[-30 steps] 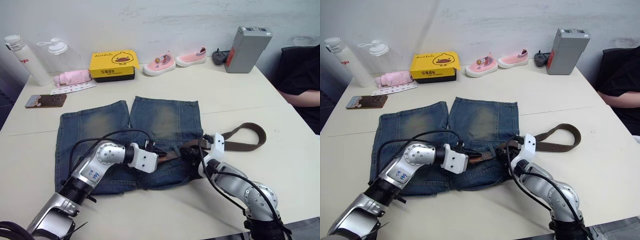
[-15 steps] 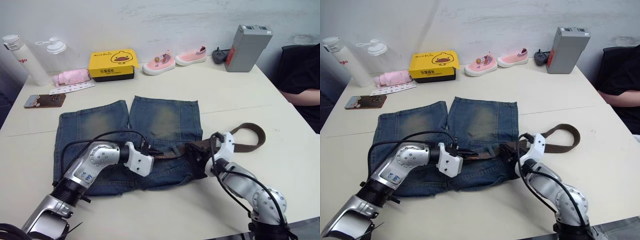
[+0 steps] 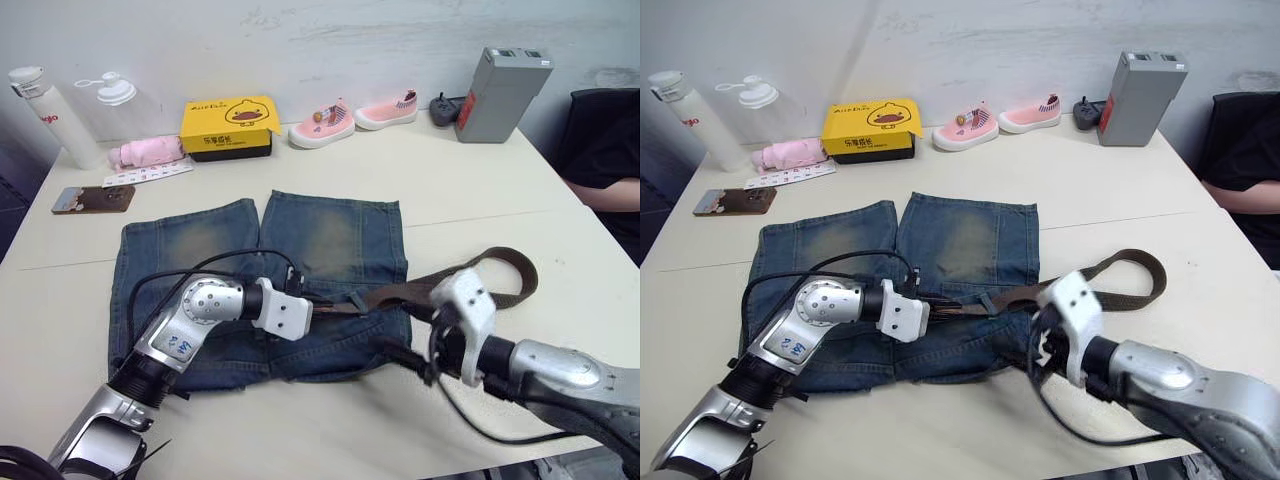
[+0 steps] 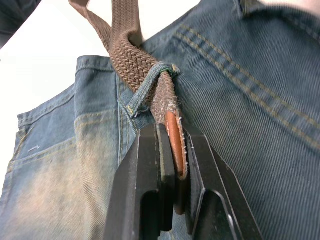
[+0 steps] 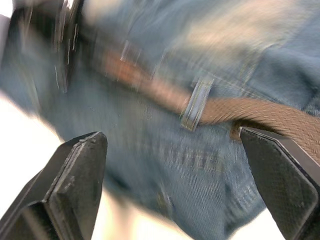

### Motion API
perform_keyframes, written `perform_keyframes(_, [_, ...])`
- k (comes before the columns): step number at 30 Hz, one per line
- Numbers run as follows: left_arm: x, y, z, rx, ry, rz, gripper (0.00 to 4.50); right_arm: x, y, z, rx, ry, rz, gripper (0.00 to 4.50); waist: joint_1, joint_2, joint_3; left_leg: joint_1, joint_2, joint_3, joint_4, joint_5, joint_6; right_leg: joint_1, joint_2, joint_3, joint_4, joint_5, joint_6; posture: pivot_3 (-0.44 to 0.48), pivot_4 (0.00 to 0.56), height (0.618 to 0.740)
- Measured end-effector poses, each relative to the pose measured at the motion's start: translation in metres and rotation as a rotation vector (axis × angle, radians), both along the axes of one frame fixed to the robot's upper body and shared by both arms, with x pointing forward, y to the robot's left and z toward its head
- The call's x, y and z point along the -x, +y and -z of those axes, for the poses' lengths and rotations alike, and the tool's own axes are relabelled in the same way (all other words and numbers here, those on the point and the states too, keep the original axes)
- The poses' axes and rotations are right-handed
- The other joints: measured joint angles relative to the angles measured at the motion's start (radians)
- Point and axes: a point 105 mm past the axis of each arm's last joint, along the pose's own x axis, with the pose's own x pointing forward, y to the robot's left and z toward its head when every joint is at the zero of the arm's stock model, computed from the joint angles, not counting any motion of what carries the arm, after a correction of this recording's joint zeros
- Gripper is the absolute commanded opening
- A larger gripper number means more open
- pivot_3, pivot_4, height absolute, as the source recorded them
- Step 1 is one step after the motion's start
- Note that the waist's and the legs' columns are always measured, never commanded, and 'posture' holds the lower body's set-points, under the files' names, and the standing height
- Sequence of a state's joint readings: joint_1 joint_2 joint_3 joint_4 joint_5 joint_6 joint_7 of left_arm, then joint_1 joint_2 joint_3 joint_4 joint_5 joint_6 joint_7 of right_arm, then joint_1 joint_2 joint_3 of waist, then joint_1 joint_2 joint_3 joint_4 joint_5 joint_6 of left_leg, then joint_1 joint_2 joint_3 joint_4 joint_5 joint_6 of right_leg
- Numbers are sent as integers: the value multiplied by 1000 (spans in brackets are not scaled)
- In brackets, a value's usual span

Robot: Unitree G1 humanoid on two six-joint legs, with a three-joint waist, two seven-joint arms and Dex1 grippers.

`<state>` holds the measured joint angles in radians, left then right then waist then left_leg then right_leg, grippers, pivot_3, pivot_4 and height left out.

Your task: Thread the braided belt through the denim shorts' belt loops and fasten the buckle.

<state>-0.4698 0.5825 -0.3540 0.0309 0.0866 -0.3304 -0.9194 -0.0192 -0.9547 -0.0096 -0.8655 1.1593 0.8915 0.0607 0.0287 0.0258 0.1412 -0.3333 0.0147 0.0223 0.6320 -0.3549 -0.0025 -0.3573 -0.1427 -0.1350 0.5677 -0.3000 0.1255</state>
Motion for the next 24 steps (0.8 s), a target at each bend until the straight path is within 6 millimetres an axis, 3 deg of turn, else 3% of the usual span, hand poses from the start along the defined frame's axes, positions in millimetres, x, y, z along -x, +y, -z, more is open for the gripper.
perform_keyframes(8, [-2,-6,-7,41,77,-8,6,1,1,48,439,-250,-223,4473,0,-3,0,0,-3,1,3,2,-2,0,0,-4,-2,2,1,0,150,706])
perform_keyframes(11, [-5,-2,-14,58,82,-21,6,-4,7,57,501,-357,-258,3730,-1,-5,1,0,-2,1,3,4,-3,1,0,-5,-2,2,1,0,150,706])
perform_keyframes(14, [-4,6,-14,20,76,-15,6,-6,16,62,505,-426,-274,2411,-3,-8,1,1,-1,1,3,6,-6,2,4,-6,-2,2,1,0,150,706])
perform_keyframes(20, [8,34,-15,-74,23,6,6,-4,18,73,436,-363,-201,47,-2,-8,1,1,2,-4,-1,8,-11,2,6,-5,-2,1,-3,0,150,706])
perform_keyframes(24, [14,45,-13,-110,-1,18,6,-10,12,72,415,-337,-135,8,0,-7,0,1,2,-8,0,8,-10,1,4,-6,-1,2,-4,0,150,706])
